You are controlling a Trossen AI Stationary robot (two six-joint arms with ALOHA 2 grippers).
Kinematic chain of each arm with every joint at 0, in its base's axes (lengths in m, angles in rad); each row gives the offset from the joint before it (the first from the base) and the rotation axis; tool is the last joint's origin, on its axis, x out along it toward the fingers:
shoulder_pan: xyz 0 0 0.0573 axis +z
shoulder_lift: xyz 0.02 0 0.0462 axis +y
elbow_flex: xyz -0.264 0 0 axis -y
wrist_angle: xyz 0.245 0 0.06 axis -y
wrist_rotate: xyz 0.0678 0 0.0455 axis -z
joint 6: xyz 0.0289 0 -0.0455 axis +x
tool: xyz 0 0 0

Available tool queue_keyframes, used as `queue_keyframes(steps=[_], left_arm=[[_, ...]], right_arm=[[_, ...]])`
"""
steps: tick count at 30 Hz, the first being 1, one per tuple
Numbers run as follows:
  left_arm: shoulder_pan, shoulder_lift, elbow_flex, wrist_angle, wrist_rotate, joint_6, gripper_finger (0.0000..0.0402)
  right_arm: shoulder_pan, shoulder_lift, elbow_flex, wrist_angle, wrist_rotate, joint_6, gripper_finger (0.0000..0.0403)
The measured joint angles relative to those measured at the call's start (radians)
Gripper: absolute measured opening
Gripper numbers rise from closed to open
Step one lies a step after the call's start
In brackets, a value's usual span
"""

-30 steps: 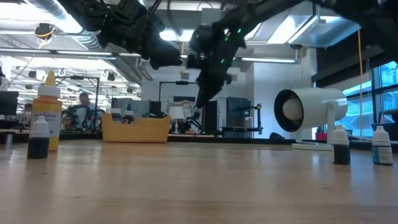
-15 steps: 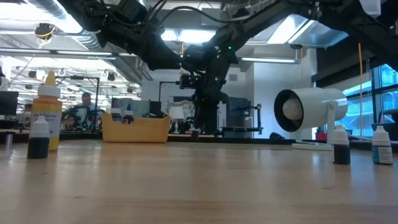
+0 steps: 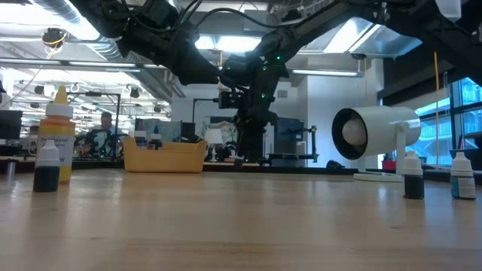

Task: Pick & Place food coloring
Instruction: Put the small red food coloring bottle into the yellow bin

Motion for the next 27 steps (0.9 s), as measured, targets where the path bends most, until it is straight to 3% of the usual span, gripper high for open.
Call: queue_keyframes(steps=[7,20,27], left_arm=[[0.000,0.000,0.000,0.000,0.000,0.000,0.0227],[0.000,0.000,0.000,0.000,0.000,0.000,0.0227],[0.000,0.000,-0.001,0.000,-0.001,0.023,0.0230]], right_arm=[[0.000,0.000,-0.001,-0.043,0.000,0.000,0.0093],[0.000,-0.001,0.017,-0.050,0.021,0.009,0.0135],[-0.034,-0.084,0.045,-0.102,-0.123,0.080,0.0131]])
